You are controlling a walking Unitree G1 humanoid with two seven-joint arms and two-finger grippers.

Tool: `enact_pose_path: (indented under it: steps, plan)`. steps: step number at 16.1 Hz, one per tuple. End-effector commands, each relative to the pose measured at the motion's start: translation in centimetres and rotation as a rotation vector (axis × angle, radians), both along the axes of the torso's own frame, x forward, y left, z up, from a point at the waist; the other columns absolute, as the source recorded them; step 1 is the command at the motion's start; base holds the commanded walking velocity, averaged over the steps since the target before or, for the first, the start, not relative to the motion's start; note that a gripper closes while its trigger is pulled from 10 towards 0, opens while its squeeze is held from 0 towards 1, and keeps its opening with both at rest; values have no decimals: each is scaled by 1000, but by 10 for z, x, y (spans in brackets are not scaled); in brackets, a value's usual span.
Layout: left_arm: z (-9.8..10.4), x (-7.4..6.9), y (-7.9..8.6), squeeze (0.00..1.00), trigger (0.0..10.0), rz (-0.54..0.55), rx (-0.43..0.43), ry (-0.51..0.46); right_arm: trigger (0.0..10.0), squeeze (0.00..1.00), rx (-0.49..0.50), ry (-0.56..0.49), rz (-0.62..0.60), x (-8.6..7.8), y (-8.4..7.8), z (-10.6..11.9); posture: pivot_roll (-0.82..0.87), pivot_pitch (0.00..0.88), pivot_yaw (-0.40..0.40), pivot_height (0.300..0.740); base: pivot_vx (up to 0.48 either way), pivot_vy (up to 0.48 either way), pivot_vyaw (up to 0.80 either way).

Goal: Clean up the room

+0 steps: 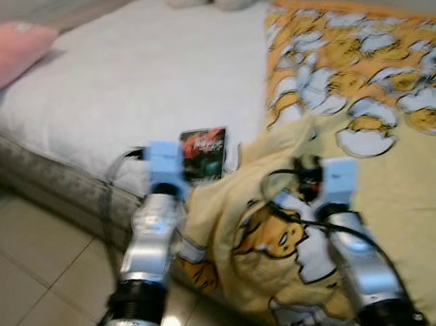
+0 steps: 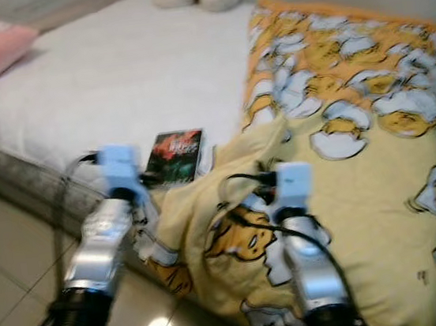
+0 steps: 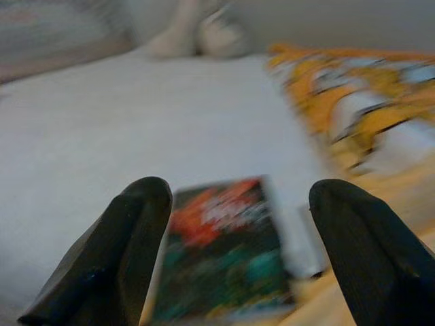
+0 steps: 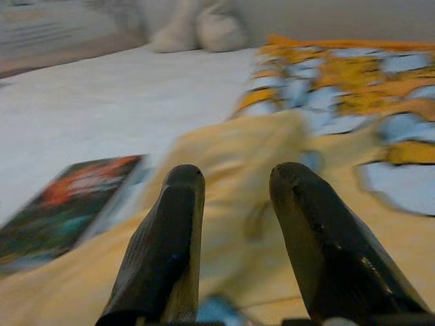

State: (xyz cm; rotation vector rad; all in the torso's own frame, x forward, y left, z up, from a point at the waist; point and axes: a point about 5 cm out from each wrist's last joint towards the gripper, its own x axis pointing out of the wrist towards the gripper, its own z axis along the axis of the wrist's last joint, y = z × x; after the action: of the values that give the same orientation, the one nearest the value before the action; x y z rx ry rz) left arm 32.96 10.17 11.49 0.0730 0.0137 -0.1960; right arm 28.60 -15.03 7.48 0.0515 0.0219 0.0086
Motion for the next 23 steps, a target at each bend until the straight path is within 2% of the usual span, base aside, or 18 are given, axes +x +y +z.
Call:
enact_pose_path:
  steps: [1,6,8,9,15,16,17,18,20,23]
  plan:
    - [7,3,10,0,10000,12,25,-34,10000,0,20,-30,32,4,12,6,32,0,-16,740,480,0,0]
    - [4,2,0,0,10000,-48,3,-6,10000,0,30,-24,43,4,15,3,32,0,-14,740,480,0,0]
    - [5,4,-4,0,10000,-82,0,3,10000,0,29,-20,46,4,16,2,31,0,-14,740,480,0,0]
    - [5,9,-5,0,10000,-77,-24,40,10000,0,33,-12,46,5,16,1,28,0,-14,740,326,0,0]
    - [6,19,4,0,10000,-41,-85,87,10000,0,57,19,61,9,17,-4,31,0,-11,740,0,0,0]
    - [4,25,12,0,10000,-30,-84,118,10000,0,66,22,64,12,17,-3,34,0,-15,740,0,0,0]
    - [-1,35,33,0,10000,14,-90,186,10000,0,83,20,63,18,16,1,38,0,-17,740,0,0,0]
    - [-1,39,46,0,10000,38,-70,203,10000,0,82,17,65,20,15,2,38,0,-20,740,0,0,0]
    - [-4,43,63,0,10000,71,-61,252,10000,0,82,16,66,22,11,3,42,0,-31,740,0,0,0]
    - [-8,44,85,0,10000,144,-134,307,10000,0,83,23,76,21,9,1,34,0,-35,740,0,0,0]
